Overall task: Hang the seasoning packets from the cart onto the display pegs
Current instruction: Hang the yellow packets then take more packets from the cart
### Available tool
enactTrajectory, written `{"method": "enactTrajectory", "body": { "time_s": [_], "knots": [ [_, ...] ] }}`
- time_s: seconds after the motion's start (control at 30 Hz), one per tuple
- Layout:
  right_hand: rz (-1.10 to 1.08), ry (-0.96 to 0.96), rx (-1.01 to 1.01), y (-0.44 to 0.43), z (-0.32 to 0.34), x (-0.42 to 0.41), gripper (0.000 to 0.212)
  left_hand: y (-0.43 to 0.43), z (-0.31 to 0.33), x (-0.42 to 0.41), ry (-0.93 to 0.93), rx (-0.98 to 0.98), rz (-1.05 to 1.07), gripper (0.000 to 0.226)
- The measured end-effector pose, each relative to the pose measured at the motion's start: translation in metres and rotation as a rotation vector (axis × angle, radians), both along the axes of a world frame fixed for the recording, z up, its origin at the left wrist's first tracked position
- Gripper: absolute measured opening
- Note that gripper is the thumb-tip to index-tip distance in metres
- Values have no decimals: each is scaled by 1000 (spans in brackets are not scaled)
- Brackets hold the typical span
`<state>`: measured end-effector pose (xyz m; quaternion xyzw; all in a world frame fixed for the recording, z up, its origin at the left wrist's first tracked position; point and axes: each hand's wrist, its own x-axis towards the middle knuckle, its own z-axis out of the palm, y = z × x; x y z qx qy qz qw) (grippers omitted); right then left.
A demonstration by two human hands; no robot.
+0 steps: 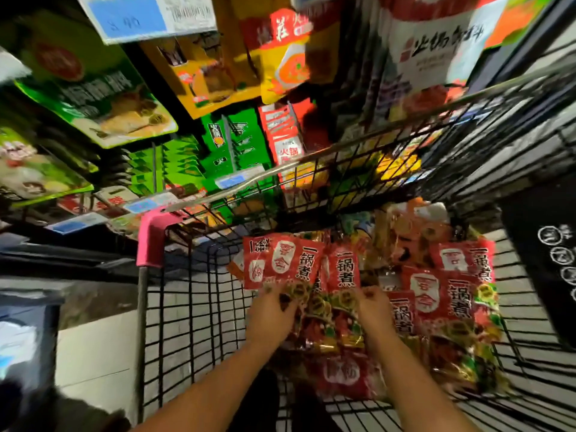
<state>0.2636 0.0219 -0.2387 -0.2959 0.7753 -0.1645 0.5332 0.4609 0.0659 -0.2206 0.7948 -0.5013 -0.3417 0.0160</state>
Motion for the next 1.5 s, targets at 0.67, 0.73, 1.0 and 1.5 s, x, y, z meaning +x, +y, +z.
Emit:
{"method": "enactTrajectory", "body": {
  "time_s": [0.67, 0.73, 1.0, 1.5],
  "knots": [
    [6, 337, -255, -18, 70, -93, 37, -6, 7, -36, 712, 54, 527, 43],
    [-19, 308, -274, -18, 83, -93, 45, -15, 25, -41, 785, 84, 483, 41],
    [-292, -206, -151, 2, 104, -97, 62, -45, 62, -89, 1058, 245, 309, 56],
    [-169, -62, -291, -27, 116, -125, 30, -52, 21, -94, 568, 97, 418, 74]
  ]
}}
